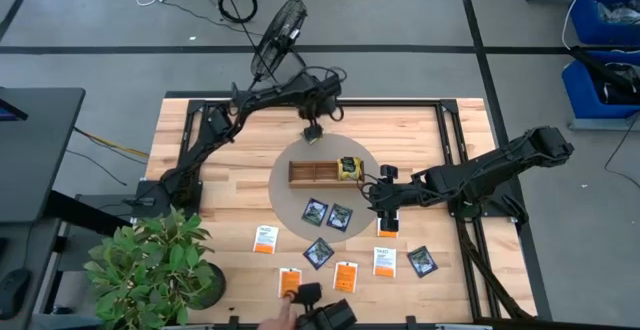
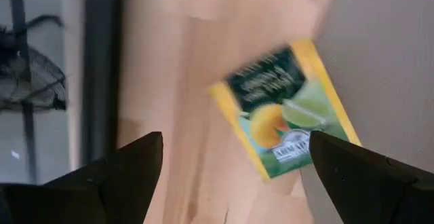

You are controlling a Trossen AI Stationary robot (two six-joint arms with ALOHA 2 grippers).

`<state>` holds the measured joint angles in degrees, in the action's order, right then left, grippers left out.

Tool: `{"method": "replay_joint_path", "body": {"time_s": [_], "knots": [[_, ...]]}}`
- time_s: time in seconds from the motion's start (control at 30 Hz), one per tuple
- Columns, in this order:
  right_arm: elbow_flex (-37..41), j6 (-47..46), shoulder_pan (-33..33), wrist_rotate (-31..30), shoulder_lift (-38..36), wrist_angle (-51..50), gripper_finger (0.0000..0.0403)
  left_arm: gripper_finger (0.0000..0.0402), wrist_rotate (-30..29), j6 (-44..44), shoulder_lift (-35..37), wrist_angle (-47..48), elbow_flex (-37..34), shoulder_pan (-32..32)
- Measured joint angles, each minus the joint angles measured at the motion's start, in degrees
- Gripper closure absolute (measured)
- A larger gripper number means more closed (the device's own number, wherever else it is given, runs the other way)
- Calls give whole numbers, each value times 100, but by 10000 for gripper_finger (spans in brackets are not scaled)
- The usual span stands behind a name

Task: Pick & Place Tea
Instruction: Put the yellow tea bag into the right section of the wooden organizer

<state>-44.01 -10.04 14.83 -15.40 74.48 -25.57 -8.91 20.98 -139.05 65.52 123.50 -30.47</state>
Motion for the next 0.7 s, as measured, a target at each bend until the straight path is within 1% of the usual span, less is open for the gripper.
{"method": "replay_joint_path", "body": {"time_s": [0.2,0.37,0.5,0.7], "knots": [[0,2,0,0,0,44,198,28,-177,1059,-250,69,-8,170],[0,2,0,0,0,51,198,28,-181,1531,-266,-15,-8,214],[0,2,0,0,0,46,198,28,-132,1496,-268,-56,-8,161],[0,-49,0,5,0,31,198,28,272,1154,-317,252,-15,-93]]}}
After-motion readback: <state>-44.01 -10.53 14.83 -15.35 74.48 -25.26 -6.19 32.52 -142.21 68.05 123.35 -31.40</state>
